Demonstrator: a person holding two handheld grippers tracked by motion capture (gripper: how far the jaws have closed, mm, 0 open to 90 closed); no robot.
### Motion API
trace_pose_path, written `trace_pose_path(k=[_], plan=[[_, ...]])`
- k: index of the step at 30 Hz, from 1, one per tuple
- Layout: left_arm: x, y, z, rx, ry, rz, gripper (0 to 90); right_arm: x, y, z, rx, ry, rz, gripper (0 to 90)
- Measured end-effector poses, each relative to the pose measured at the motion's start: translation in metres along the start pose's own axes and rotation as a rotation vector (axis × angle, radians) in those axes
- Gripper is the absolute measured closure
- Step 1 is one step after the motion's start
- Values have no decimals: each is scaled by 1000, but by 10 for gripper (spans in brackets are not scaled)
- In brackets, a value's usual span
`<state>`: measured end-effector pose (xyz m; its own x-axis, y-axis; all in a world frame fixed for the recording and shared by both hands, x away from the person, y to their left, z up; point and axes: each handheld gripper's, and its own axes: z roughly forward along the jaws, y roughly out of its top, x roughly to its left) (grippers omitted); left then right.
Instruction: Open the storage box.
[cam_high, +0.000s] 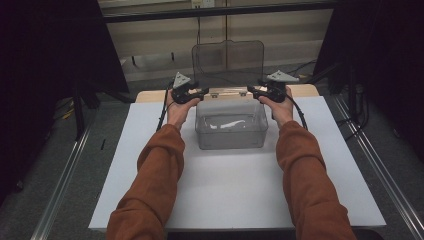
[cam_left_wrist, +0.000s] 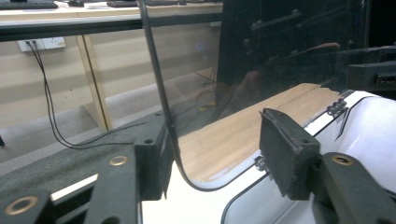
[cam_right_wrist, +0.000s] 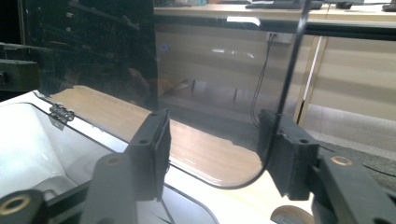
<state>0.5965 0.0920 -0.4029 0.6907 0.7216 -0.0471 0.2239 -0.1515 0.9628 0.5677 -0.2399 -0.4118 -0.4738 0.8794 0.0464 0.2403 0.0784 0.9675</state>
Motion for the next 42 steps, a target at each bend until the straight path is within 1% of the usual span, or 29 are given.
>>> trace_pose_path(k=[1, 2, 3, 4, 6, 7, 9, 10, 12, 15, 16, 17, 20, 22, 23, 26, 27, 28, 29, 31, 32, 33, 36, 37, 42], plan=[[0, 0, 0, 3, 0, -2, 418, 1, 1, 1, -1, 4, 4, 404], [-1, 1, 1, 10, -13, 0, 380, 2, 2, 2, 6, 11, 9, 364], [-1, 1, 1, 11, -17, 0, 359, 3, 2, 3, 10, 13, 11, 345], [-1, 1, 1, 11, -17, 0, 350, 3, 2, 3, 10, 13, 11, 345], [0, 2, 1, 19, -21, 14, 340, 4, 2, 4, 14, 11, 6, 327], [-1, 2, 2, 17, -31, 2, 331, 3, 2, 4, 14, 15, 5, 326], [0, 3, 1, 33, -36, 17, 318, 3, 3, 4, 16, 20, 11, 318], [-1, 4, 2, 32, -40, 1, 302, 3, 3, 5, 18, 19, 8, 318], [-2, 5, 3, 40, -39, 6, 274, 3, 3, 5, 22, 20, 14, 307], [-2, 5, 3, 45, -46, 9, 264, 5, 4, 7, 26, 21, 19, 276], [-2, 5, 2, 45, -43, 6, 264, 5, 4, 7, 26, 21, 19, 276], [-2, 6, 2, 48, -49, 13, 262, 5, 4, 7, 26, 21, 18, 276], [-4, 6, 4, 53, -43, 7, 237, 4, 4, 7, 27, 23, 16, 272], [-4, 6, 5, 56, -46, 14, 223, 5, 4, 8, 29, 26, 19, 242], [-3, 6, 4, 58, -37, 26, 219, 6, 4, 8, 33, 23, 20, 233], [-5, 6, 5, 56, -42, 7, 211, 7, 5, 11, 41, 23, 20, 187], [-5, 6, 5, 57, -42, 9, 209, 8, 6, 12, 44, 20, 17, 175], [-4, 6, 5, 59, -36, 27, 208, 9, 7, 13, 49, 21, 15, 166], [-5, 6, 6, 58, -42, 21, 200, 9, 8, 13, 52, 21, 16, 164], [-5, 6, 6, 67, -33, 28, 189, 9, 9, 14, 54, 21, 19, 164], [-6, 6, 7, 64, -29, 20, 189, 9, 10, 15, 65, 17, 9, 163], [-6, 6, 8, 61, -26, 19, 189, 9, 10, 15, 65, 17, 9, 163], [-5, 5, 8, 67, -21, 25, 211, 7, 9, 15, 70, 15, 25, 180], [-5, 5, 8, 67, -21, 20, 211, 7, 9, 15, 70, 15, 25, 180], [-4, 5, 10, 76, -21, 25, 194, 8, 9, 17, 75, 17, 22, 154]])
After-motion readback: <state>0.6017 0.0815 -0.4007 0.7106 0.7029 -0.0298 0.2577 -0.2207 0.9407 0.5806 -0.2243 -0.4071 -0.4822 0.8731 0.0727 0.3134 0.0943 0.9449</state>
